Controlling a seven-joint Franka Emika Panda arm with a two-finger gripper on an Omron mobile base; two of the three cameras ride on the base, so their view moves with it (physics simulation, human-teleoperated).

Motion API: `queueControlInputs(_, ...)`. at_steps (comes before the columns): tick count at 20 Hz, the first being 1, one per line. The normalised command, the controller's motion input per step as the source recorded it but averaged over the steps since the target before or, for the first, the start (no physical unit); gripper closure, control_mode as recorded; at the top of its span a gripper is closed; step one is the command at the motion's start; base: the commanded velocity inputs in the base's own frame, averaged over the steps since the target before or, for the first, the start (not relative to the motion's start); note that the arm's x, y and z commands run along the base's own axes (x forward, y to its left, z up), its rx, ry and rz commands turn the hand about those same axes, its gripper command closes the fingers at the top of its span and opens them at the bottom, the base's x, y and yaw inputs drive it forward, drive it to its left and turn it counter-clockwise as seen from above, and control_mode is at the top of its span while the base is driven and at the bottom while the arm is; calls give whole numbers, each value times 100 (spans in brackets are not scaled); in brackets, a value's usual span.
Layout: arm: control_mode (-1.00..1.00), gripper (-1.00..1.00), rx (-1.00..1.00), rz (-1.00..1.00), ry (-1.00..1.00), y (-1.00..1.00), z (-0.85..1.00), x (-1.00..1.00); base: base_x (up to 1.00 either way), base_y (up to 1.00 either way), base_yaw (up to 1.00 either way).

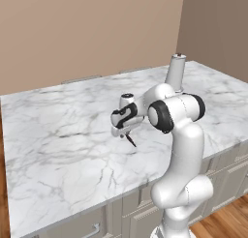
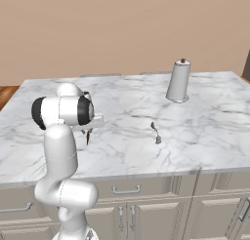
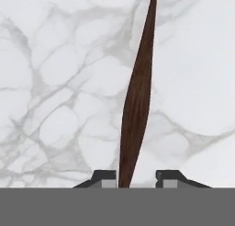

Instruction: Organize the utensils by type. Pick up the wooden spoons from the counter and place them in the open cabinet. Then pick up the metallic utensils from the counter and place them in the open drawer.

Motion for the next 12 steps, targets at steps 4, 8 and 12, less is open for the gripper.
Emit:
queueControlInputs(4, -100, 100, 4, -12, -12, 0, -25, -23, 0, 0, 0)
queueControlInputs(8, -100, 100, 5, -10, -13, 0, -8, -16, 0, 0, 0)
queueControlInputs(12, -100, 100, 2, -8, -6, 0, 2, -3, 0, 0, 0)
